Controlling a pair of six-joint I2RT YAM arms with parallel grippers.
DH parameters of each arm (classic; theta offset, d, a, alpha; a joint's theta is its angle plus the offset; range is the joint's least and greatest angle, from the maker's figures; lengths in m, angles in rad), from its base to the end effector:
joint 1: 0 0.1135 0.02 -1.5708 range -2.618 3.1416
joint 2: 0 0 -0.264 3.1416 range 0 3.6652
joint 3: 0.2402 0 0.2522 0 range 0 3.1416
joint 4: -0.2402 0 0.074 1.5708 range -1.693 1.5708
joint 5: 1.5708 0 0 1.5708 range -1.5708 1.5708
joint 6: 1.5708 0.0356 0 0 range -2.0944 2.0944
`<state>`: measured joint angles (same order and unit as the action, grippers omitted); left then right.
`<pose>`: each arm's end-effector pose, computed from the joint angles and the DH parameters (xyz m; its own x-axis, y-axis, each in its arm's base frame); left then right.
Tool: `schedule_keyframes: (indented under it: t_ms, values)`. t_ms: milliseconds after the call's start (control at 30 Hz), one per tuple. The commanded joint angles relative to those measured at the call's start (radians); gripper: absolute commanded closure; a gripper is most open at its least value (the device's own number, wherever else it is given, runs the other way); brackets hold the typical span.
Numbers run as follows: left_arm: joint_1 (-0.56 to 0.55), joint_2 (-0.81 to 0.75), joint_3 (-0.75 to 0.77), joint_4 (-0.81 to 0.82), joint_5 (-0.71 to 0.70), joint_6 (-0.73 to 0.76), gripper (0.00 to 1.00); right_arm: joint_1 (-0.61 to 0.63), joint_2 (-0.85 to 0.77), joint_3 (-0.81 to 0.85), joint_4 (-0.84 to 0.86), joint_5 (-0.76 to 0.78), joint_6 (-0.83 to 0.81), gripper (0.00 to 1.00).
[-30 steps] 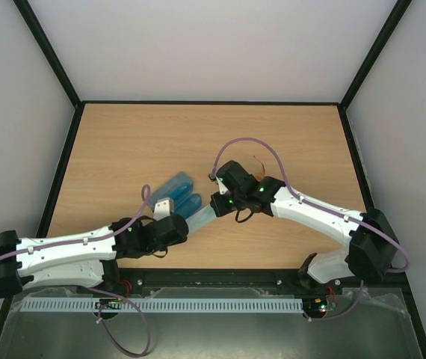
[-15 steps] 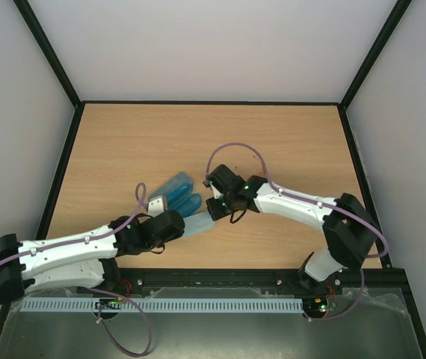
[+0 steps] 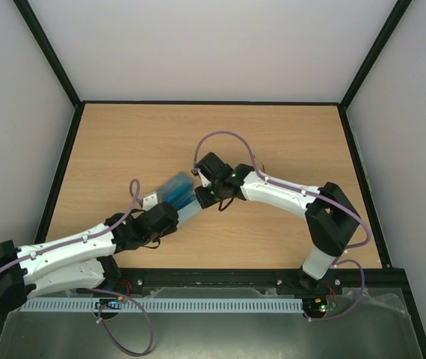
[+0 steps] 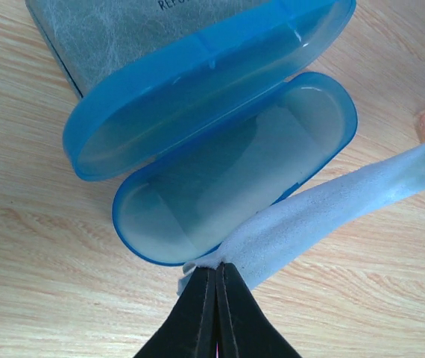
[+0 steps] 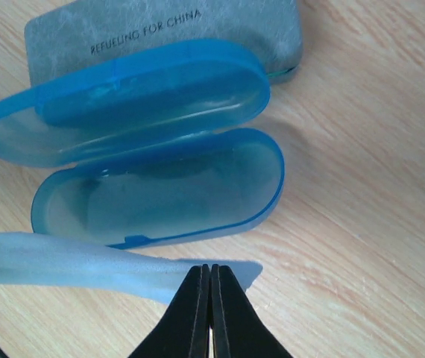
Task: Organize the sunglasses
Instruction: Pick up the glasses cleaning cloth from the center of the board, then place the glasses cleaning cloth in the sunglasses case.
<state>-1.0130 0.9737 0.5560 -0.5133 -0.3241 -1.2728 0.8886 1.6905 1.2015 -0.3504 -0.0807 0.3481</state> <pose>0.1071 -0.1502 0.2009 -0.7973 -0.4340 -0.4195 -0.1993 0.8453 -0.4957 0.2305 0.2883 0.2320 -0.7166 -0.3429 -0.6074 -0.5991 0.7485 0.2842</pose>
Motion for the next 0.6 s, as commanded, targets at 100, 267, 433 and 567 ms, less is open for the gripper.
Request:
schedule_keyframes:
  t_ms: [100, 267, 433, 567]
  values:
    - [0.048, -0.001, -0.013, 0.014, 0.028, 0.055, 0.98, -0.022, 0.061, 0.074, -0.067, 0.027, -0.032, 0.99]
    - [0.078, 0.000, -0.025, 0.021, 0.038, 0.078, 0.98, -0.021, 0.096, 0.105, -0.071, 0.031, -0.038, 0.99]
    - [0.115, 0.008, -0.031, 0.038, 0.052, 0.111, 0.97, -0.022, 0.122, 0.141, -0.078, 0.041, -0.040, 0.99]
    - [0.135, 0.019, -0.033, 0.048, 0.060, 0.130, 0.98, -0.022, 0.139, 0.163, -0.081, 0.046, -0.041, 0.99]
